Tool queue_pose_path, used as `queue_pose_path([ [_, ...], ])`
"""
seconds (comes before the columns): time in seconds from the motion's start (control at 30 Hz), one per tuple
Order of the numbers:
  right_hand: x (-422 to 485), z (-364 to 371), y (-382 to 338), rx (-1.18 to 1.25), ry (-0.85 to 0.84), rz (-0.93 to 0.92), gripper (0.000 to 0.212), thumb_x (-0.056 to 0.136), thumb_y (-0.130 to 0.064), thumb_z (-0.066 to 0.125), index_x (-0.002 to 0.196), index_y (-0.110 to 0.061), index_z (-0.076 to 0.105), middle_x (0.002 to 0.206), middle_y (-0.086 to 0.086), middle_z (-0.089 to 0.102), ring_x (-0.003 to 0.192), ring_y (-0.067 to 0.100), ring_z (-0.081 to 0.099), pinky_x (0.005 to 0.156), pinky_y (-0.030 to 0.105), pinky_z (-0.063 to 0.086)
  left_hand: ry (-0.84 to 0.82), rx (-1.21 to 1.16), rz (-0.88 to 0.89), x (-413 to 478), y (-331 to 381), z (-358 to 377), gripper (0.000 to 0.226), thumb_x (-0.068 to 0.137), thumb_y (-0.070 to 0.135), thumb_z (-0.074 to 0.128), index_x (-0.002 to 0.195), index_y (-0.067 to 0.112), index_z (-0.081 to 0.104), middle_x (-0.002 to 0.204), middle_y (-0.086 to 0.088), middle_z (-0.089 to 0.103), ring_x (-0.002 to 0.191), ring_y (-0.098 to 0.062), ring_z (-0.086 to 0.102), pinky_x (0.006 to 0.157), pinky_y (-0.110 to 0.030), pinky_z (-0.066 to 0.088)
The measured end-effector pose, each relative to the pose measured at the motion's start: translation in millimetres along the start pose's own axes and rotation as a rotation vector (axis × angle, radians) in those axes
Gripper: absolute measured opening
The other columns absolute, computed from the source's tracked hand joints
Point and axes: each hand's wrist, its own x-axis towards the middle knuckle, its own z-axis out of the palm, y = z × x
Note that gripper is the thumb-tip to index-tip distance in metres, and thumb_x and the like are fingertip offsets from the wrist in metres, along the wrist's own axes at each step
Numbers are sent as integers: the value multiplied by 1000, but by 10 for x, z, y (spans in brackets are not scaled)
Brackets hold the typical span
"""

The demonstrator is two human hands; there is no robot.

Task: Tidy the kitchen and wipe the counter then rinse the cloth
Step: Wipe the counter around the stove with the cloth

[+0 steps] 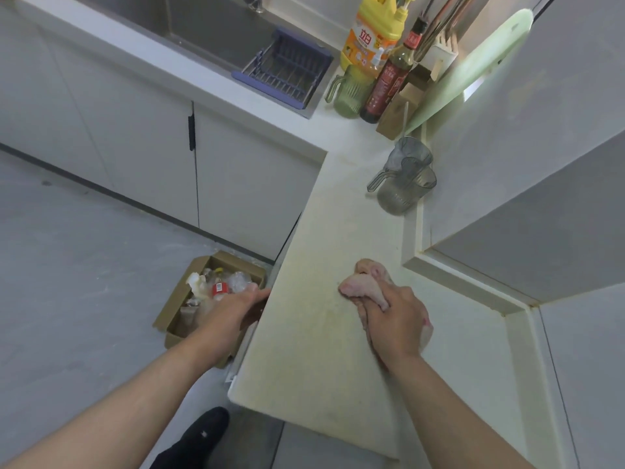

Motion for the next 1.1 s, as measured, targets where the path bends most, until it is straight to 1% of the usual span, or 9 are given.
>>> queue_pose_path([
  [0.07,-241,-32,-75,-17,-24,-11,44,79,-61,44,114,-49,67,93,-5,62,91,12,50,76,20,25,-41,-2,49,-626,575,333,53,97,59,28,122,33,67,131,3,64,120,-6,58,104,-29,39],
  [0.13,-432,-59,-136,-9,-45,-9,48,76,-63,41,112,-48,69,92,-4,62,90,13,50,76,17,23,-42,-6,99,-970,816,454,52,106,40,18,125,27,65,125,11,67,119,-1,58,103,-24,38],
  [0.23,-678,-112,-206,-17,-47,-21,46,75,-59,43,108,-46,72,88,-3,62,88,15,53,79,9,21,-27,129,174,-1193,913,470,39,104,20,36,125,31,65,121,17,68,117,2,58,102,-23,41],
  [0.33,-936,-142,-241,-29,-62,6,45,76,-59,44,109,-45,72,87,-2,62,88,17,54,76,19,22,-22,290,193,-1409,863,410,56,90,-9,45,131,27,62,123,19,65,117,5,57,103,-24,44],
  [0.43,-1285,-212,-252,-69,-103,-41,46,79,-55,44,113,-40,70,82,-2,58,83,20,54,76,24,23,5,439,215,-1577,770,415,55,91,-5,55,130,33,61,119,23,66,113,6,59,100,-26,49],
  [0.6,-1857,-363,-134,-124,-62,-254,49,76,-46,57,120,-28,70,80,0,58,76,16,43,74,31,32,-1,453,251,-1661,714,441,52,90,-2,63,132,29,60,115,27,66,106,13,60,90,-12,50],
  [0.7,-1825,-288,-204,-129,-89,-237,48,76,-46,59,120,-30,69,81,-1,57,72,20,53,72,27,24,18,435,270,-1683,703,456,50,89,3,68,132,27,61,119,21,68,109,7,61,98,-27,51],
  [0.9,-1275,-118,-577,-114,-108,-140,45,81,-54,48,118,-39,68,88,3,62,82,25,57,75,35,39,5,420,301,-1658,689,452,48,88,6,70,129,27,63,118,19,68,111,4,62,97,-27,52],
  [1.1,-816,44,-589,-211,-93,-101,40,84,-64,53,118,-47,64,95,-2,61,92,21,56,82,34,37,8,384,277,-1620,643,430,47,89,7,69,130,29,62,119,20,67,112,5,61,98,-26,51],
])
